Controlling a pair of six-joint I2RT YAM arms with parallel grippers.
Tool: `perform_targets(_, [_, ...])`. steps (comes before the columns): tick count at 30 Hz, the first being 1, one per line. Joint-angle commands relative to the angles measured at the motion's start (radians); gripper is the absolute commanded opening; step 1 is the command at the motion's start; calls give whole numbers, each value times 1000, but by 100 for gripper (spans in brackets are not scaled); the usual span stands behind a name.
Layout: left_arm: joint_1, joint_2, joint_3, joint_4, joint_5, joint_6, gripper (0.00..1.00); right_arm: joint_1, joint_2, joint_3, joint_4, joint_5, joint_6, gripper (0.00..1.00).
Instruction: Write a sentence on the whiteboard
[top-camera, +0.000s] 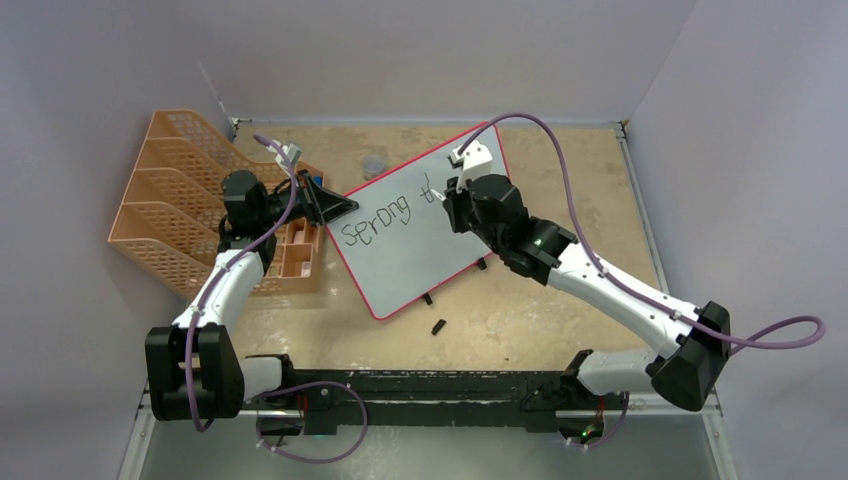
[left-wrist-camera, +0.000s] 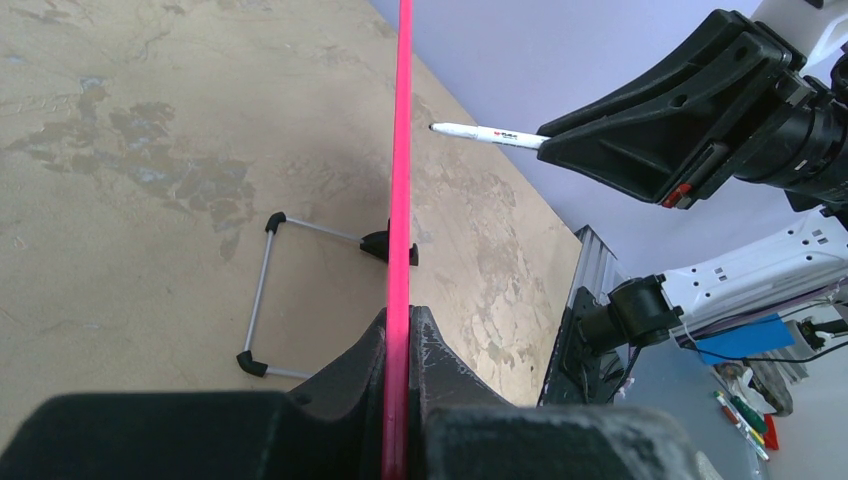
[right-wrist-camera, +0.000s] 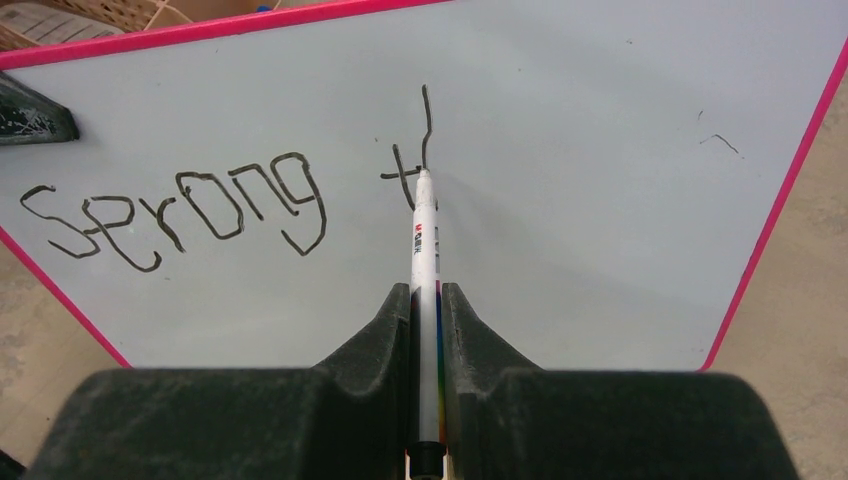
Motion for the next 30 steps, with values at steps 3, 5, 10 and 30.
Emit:
perform_targets(3, [-24,11,16,-21,49,43,0,-5,12,29,71,8,-16,0])
perform_targets(5, [-23,11,17,-21,49,43,0,-5,20,30,76,7,-17,0])
perform_targets(10, [-23,11,18,-21,51,43,0,-5,35,33,92,11,-22,0])
perform_targets(30, [-23,9,18,-21,52,44,0,-18,43,27,89,70,-23,0])
